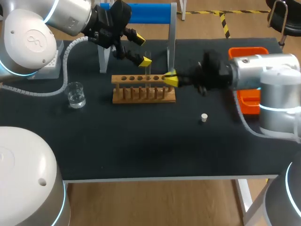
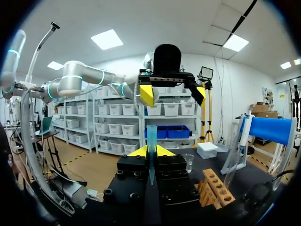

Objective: Invert the test tube, pick up the pipette, mount the tip to pipette, aspirate from beaker and dispense into the tube, eject the tip, return the pipette, and cap with the stopper.

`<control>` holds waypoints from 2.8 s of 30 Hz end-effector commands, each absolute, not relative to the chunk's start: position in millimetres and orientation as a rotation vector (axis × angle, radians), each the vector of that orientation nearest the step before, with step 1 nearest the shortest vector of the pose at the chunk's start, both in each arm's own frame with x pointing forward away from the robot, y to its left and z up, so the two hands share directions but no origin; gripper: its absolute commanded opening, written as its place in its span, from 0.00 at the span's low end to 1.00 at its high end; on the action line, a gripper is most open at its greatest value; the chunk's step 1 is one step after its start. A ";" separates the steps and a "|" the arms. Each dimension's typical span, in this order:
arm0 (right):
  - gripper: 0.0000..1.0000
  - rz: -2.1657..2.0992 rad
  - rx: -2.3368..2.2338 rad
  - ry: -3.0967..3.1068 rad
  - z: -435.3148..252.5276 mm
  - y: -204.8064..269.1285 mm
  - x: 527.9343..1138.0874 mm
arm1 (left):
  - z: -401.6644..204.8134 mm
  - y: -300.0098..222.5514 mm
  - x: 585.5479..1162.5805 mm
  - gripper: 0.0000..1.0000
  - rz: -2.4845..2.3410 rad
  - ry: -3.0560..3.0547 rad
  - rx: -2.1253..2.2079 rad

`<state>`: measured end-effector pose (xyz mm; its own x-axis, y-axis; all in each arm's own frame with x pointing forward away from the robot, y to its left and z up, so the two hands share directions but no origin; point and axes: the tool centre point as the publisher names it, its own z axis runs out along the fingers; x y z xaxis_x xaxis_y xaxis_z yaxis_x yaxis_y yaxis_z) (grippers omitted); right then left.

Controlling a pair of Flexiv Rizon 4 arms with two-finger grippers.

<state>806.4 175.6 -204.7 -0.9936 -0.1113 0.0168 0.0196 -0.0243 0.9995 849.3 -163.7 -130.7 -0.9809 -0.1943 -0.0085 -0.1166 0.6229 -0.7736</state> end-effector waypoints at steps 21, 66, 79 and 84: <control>0.00 -2.128 0.042 -2.174 -248.5 87.0 793.5 | -129.5 -162.7 849.1 1.00 -1.296 2.752 -0.263; 0.00 -2.110 0.032 -2.190 -251.2 85.7 792.4 | -157.3 -96.0 897.0 1.00 -1.106 2.698 -0.758; 0.00 -2.110 0.032 -2.190 -251.2 85.7 792.4 | -175.4 -43.2 953.8 1.00 -1.039 2.476 -1.130; 0.00 -2.110 0.032 -2.190 -251.2 85.7 792.4 | -182.3 -37.1 969.7 1.00 -1.034 2.376 -1.224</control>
